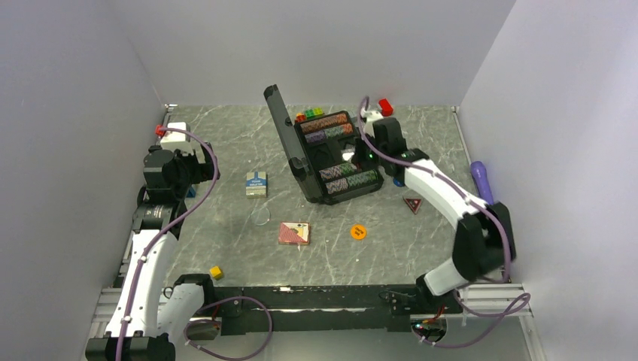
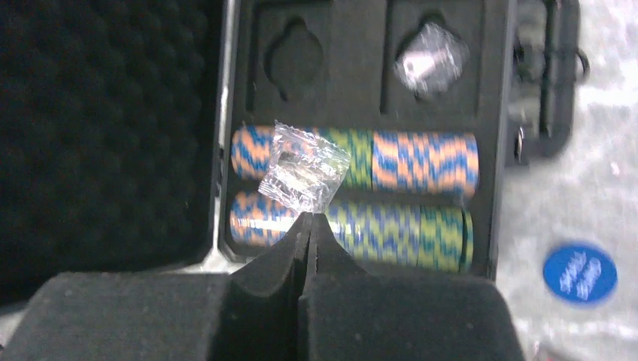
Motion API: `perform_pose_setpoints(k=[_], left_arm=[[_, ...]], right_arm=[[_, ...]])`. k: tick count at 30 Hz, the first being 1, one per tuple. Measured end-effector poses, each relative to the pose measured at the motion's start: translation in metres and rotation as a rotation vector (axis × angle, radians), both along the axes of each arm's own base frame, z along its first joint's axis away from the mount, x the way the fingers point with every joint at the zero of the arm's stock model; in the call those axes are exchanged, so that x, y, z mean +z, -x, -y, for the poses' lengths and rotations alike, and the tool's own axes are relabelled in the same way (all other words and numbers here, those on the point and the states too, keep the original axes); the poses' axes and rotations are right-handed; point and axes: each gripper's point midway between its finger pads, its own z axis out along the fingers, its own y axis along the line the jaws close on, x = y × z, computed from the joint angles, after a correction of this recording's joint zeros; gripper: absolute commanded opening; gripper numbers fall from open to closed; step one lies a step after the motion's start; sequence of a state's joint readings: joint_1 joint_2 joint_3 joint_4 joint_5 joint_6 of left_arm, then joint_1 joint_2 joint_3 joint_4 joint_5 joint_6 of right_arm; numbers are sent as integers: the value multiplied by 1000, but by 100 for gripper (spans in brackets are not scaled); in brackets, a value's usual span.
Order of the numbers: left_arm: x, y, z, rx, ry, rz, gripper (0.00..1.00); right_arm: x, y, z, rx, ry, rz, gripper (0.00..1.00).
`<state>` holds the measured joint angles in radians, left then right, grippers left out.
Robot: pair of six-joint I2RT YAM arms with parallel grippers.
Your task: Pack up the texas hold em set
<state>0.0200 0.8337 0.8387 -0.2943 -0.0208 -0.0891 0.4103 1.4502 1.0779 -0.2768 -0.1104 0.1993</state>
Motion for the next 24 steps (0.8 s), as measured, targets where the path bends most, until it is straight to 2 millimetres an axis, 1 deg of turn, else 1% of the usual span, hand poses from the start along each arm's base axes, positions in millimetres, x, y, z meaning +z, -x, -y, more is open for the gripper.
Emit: perform_pose_setpoints(k=[2, 5, 7, 9, 12, 16, 20, 24], left_arm=[[0, 0, 1, -4, 1, 0, 99], [0, 0, 2, -10, 3, 0, 99], [-1, -1, 3, -15, 4, -2, 99], [-2, -2, 3, -19, 5, -6, 99], [-4, -3, 4, -23, 7, -12, 99], [-5, -4, 4, -25, 7, -17, 99], [-7, -4, 5, -27, 9, -22, 99], [-8, -5, 5, -27, 9, -23, 99]], right_arm=[[1, -23, -14, 56, -8, -3, 0], [-1, -50, -33, 123, -25, -8, 0], [-9, -64, -45, 160, -31, -23, 0], [-22, -72, -53, 187, -26, -54, 0], [-45, -79, -62, 211, -10, -102, 0], [-78, -78, -67, 232, 16, -185, 0], [-94, -79, -72, 244, 33, -233, 0], [-100, -81, -79, 253, 49, -247, 0]])
